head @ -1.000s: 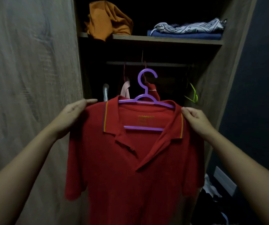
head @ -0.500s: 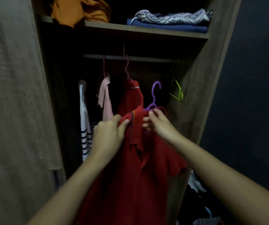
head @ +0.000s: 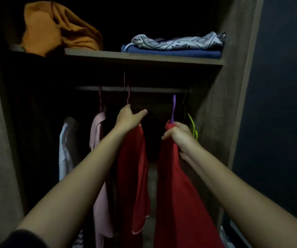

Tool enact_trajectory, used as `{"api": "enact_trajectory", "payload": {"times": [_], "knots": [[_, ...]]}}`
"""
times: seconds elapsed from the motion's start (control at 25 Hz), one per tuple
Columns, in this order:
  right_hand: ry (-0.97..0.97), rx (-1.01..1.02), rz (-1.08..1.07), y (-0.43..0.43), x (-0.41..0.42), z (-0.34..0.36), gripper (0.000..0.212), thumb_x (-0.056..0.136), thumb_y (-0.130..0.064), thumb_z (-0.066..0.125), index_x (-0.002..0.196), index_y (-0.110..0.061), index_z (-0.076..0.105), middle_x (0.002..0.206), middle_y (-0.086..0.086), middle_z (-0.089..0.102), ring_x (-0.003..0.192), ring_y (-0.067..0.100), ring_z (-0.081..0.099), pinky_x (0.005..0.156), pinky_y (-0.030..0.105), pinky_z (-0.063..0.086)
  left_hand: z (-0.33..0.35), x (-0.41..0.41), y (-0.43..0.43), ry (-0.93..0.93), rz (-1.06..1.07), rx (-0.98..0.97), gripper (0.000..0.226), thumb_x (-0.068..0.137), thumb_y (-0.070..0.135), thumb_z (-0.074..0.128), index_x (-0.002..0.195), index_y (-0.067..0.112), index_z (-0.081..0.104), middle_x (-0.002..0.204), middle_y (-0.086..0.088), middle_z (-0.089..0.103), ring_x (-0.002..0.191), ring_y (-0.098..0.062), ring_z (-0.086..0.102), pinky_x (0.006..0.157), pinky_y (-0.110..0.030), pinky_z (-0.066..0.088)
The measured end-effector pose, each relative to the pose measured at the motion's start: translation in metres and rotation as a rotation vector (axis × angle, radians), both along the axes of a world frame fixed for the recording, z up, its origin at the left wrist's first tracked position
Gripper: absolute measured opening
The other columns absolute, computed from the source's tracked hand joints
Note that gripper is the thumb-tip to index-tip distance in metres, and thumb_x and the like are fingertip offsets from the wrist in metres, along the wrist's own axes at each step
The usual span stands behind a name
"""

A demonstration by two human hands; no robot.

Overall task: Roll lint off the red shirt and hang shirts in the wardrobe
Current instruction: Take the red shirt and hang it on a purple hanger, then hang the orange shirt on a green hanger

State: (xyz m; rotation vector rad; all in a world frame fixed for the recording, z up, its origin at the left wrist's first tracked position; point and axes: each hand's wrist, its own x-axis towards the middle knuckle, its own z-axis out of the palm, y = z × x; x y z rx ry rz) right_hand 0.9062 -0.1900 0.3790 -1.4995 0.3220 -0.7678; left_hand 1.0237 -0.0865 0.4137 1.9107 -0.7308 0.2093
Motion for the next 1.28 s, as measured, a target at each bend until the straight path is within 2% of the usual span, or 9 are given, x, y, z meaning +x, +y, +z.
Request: {"api": "enact_trajectory", "payload": {"times": [0.12, 0.32, 0.48, 0.64, 0.84, 1.0, 1.08, 1.16, 1.28], "knots": [[0.014, -0.023, 0.016, -0.024, 0.029, -0.001, 0.056, 0.045, 0.001, 0.054, 0.098, -0.018, 0.052, 0.069, -0.002, 0.048, 0.06, 0.013, 0.046, 0.047, 0.019, 0.038, -0.004, 0.038, -0.045, 0.21, 0.085, -0.034, 0.091, 0.08, 0.037, 0.068, 0.144, -0.004, 0.017, 0.146, -0.026, 0.032, 0.135, -0.037, 0.034, 0.11, -0.037, 0.031], [0.108, -0.144, 0.073, -0.059, 0.065, 0.006, 0.088, 0.044, -0.004, 0.05, 0.132, -0.008, 0.045, 0.077, -0.005, 0.048, 0.065, 0.01, 0.047, 0.047, 0.018, 0.039, -0.022, 0.069, -0.062, 0.237, 0.252, -0.023, 0.066, 0.091, 0.004, 0.042, 0.147, 0.004, 0.008, 0.138, -0.028, 0.041, 0.123, -0.041, 0.046, 0.103, -0.041, 0.039], [0.154, -0.262, 0.037, -0.071, 0.104, 0.039, 0.075, 0.064, 0.004, 0.052, 0.137, -0.006, 0.039, 0.115, 0.015, 0.058, 0.1, 0.027, 0.057, 0.069, 0.02, 0.046, -0.024, 0.081, -0.06, 0.108, 0.211, 0.146, 0.074, 0.089, 0.012, 0.053, 0.147, 0.004, 0.008, 0.135, -0.026, 0.045, 0.122, -0.039, 0.048, 0.101, -0.038, 0.039], [0.188, -0.372, 0.091, -0.075, 0.136, 0.062, 0.039, 0.079, 0.006, 0.047, 0.115, -0.005, 0.055, 0.082, 0.006, 0.057, 0.069, 0.014, 0.053, 0.049, 0.014, 0.043, -0.032, 0.083, -0.059, 0.022, 0.188, 0.282, 0.093, 0.083, 0.01, 0.059, 0.148, 0.009, -0.007, 0.138, -0.025, 0.042, 0.124, -0.04, 0.046, 0.105, -0.04, 0.037], [0.342, -0.463, 0.089, -0.092, 0.158, 0.055, 0.021, 0.091, -0.003, 0.039, 0.082, -0.01, 0.057, 0.074, 0.002, 0.053, 0.066, 0.012, 0.049, 0.057, 0.019, 0.04, -0.042, 0.083, -0.058, 0.067, 0.152, 0.234, 0.089, 0.084, 0.002, 0.049, 0.148, 0.012, -0.012, 0.14, -0.025, 0.04, 0.125, -0.038, 0.046, 0.106, -0.041, 0.037], [0.349, -0.492, 0.084, -0.084, 0.153, 0.051, 0.035, 0.089, -0.002, 0.036, 0.119, -0.002, 0.054, 0.093, 0.009, 0.061, 0.079, 0.019, 0.057, 0.061, 0.02, 0.048, -0.036, 0.079, -0.05, 0.088, 0.137, 0.286, 0.085, 0.086, 0.006, 0.052, 0.149, 0.011, -0.005, 0.142, -0.023, 0.039, 0.126, -0.037, 0.044, 0.106, -0.039, 0.036], [0.469, -0.636, 0.069, -0.08, 0.143, 0.057, 0.043, 0.087, -0.008, 0.04, 0.128, 0.001, 0.048, 0.117, 0.017, 0.058, 0.105, 0.03, 0.057, 0.082, 0.031, 0.05, -0.025, 0.064, -0.039, -0.042, 0.198, 0.493, 0.073, 0.089, 0.018, 0.053, 0.148, 0.009, 0.011, 0.136, -0.021, 0.045, 0.122, -0.038, 0.047, 0.1, -0.041, 0.039], [0.604, -1.046, -0.101, -0.073, 0.125, 0.064, 0.048, 0.087, -0.021, 0.046, 0.131, -0.003, 0.044, 0.129, 0.021, 0.05, 0.12, 0.037, 0.048, 0.096, 0.036, 0.043, -0.006, 0.046, -0.02, -0.406, 0.349, 0.618, 0.038, 0.092, 0.031, 0.047, 0.125, 0.011, 0.05, 0.118, -0.017, 0.06, 0.108, -0.038, 0.058, 0.083, -0.041, 0.047], [0.023, -1.688, -0.373, -0.05, 0.086, 0.078, 0.031, 0.085, -0.03, 0.044, 0.103, -0.009, 0.057, 0.097, 0.012, 0.061, 0.092, 0.031, 0.059, 0.077, 0.037, 0.048, 0.041, 0.028, 0.02, -1.122, 0.464, 0.252, 0.029, 0.089, 0.034, 0.045, 0.071, 0.014, 0.058, 0.069, -0.009, 0.066, 0.06, -0.032, 0.065, 0.047, -0.03, 0.043]]}}
